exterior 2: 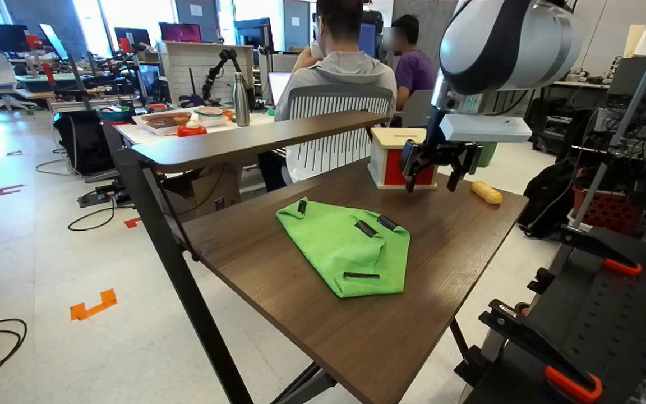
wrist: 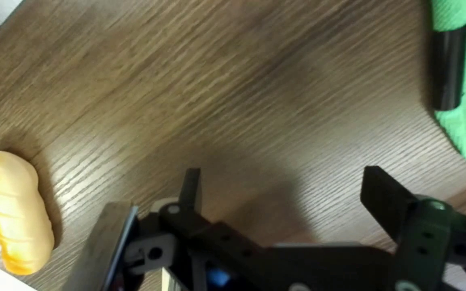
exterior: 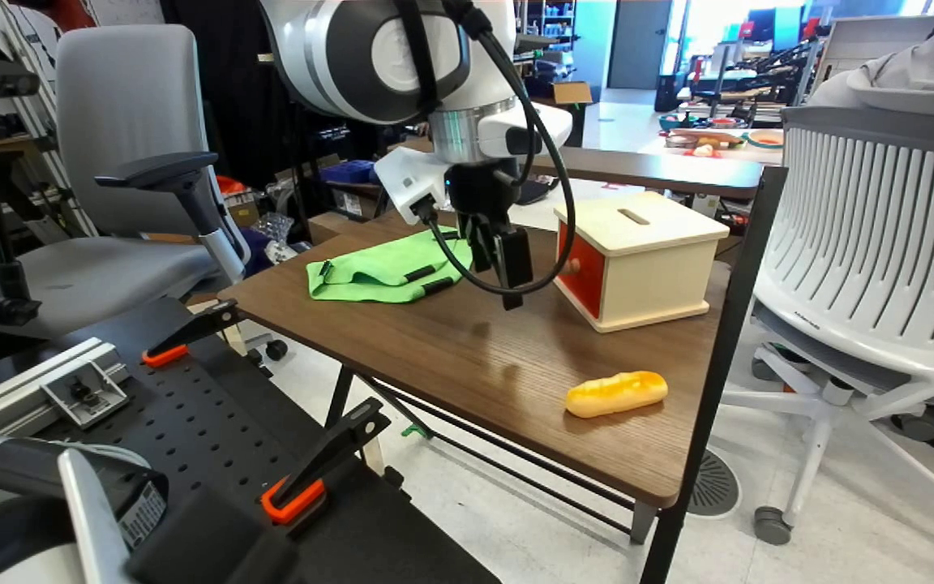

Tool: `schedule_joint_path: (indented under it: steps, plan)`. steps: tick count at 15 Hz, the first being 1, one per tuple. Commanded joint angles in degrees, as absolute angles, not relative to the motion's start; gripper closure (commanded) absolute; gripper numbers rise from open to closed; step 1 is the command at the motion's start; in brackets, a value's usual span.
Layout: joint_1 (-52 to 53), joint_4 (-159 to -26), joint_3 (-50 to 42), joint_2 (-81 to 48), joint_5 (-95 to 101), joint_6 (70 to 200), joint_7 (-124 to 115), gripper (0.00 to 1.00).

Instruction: Close the drawer

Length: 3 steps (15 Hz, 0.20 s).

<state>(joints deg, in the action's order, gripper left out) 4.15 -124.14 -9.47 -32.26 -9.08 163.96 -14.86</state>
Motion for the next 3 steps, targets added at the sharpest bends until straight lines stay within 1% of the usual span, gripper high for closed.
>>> schedule_joint_path:
  steps: [1, 3]
  plan:
    - [3.50, -124.89, -8.58, -31.40, -8.01, 163.75, -15.07, 0.00]
    - [3.43, -125.63, -8.36, -30.68, -7.90, 163.68, -14.54, 0.00]
